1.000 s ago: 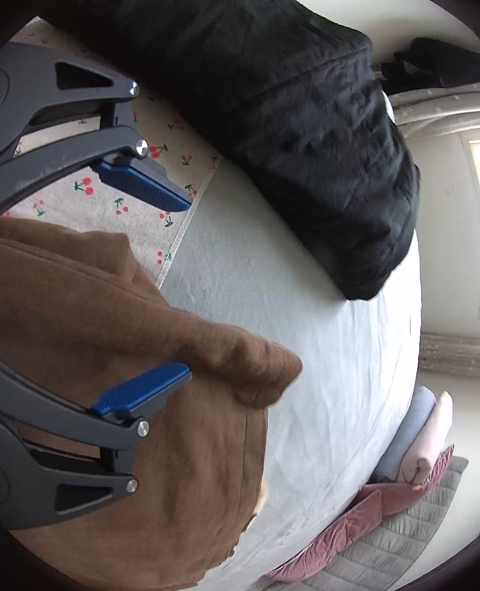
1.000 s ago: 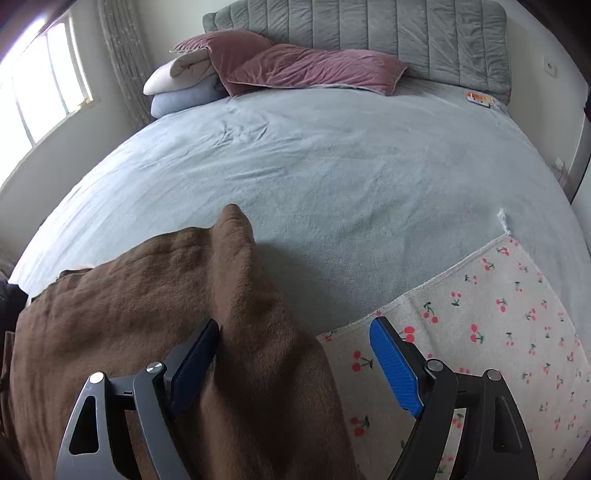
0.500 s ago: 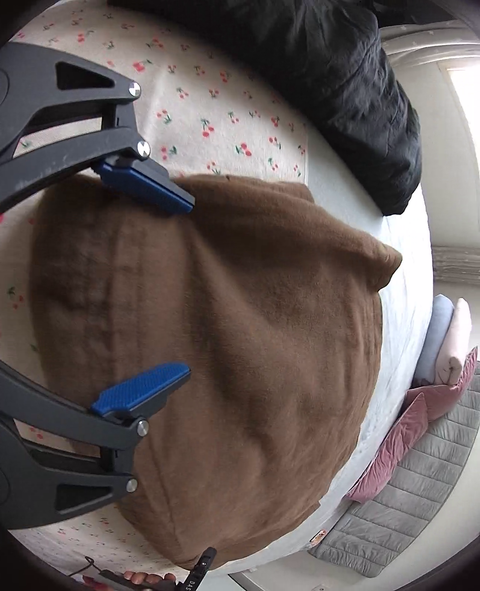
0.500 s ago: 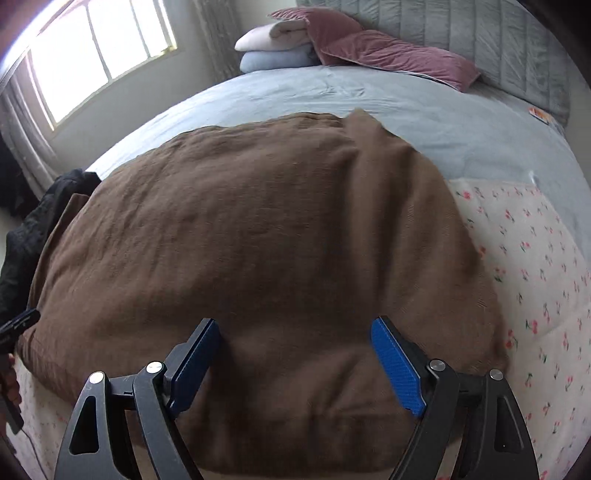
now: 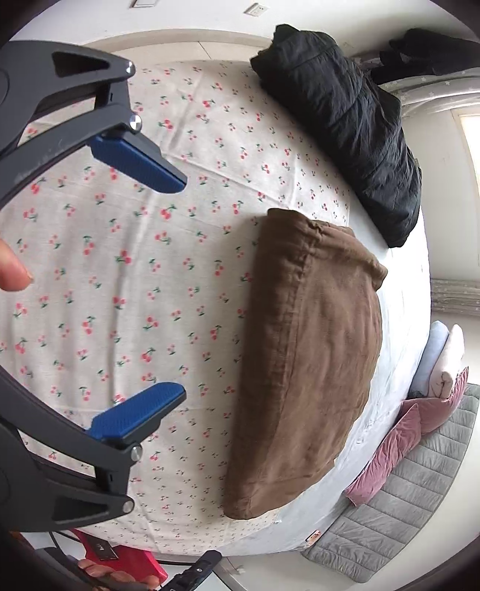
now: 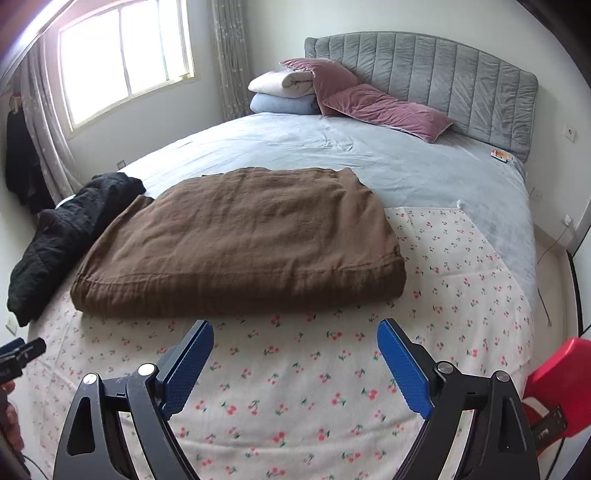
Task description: Fold large clothes
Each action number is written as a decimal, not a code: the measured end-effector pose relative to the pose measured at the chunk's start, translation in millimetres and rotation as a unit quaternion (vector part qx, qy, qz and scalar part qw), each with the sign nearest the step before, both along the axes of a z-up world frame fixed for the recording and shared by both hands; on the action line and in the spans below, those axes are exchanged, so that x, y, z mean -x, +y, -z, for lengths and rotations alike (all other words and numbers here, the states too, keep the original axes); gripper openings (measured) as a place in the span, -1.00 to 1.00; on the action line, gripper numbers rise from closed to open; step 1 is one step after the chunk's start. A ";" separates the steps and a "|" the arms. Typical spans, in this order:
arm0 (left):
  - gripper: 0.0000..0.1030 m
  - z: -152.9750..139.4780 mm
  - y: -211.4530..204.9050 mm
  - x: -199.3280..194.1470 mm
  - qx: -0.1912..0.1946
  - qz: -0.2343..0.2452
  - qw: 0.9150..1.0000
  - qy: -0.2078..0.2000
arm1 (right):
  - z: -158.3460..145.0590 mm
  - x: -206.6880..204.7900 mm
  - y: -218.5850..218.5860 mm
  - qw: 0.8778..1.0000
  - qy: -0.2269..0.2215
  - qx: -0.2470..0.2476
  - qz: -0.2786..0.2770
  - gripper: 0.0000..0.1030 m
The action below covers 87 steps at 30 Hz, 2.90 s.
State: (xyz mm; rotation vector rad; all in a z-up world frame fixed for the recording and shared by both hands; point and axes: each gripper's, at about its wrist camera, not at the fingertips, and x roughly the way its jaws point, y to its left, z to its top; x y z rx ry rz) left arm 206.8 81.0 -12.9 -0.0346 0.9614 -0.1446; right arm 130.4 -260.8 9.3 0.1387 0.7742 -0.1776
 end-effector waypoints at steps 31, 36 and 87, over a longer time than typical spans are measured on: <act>0.98 43.1 -45.8 48.1 -0.042 0.023 0.999 0.003 | 48.6 40.6 59.5 0.999 0.036 0.027 -0.020 0.84; 0.98 39.3 -45.9 50.2 -0.040 0.019 0.999 -0.005 | 47.2 42.9 59.7 0.999 0.031 0.028 -0.020 0.84; 0.98 33.7 -49.1 55.3 -0.042 0.025 0.999 -0.006 | 53.2 43.2 62.6 0.998 0.038 0.036 -0.022 0.84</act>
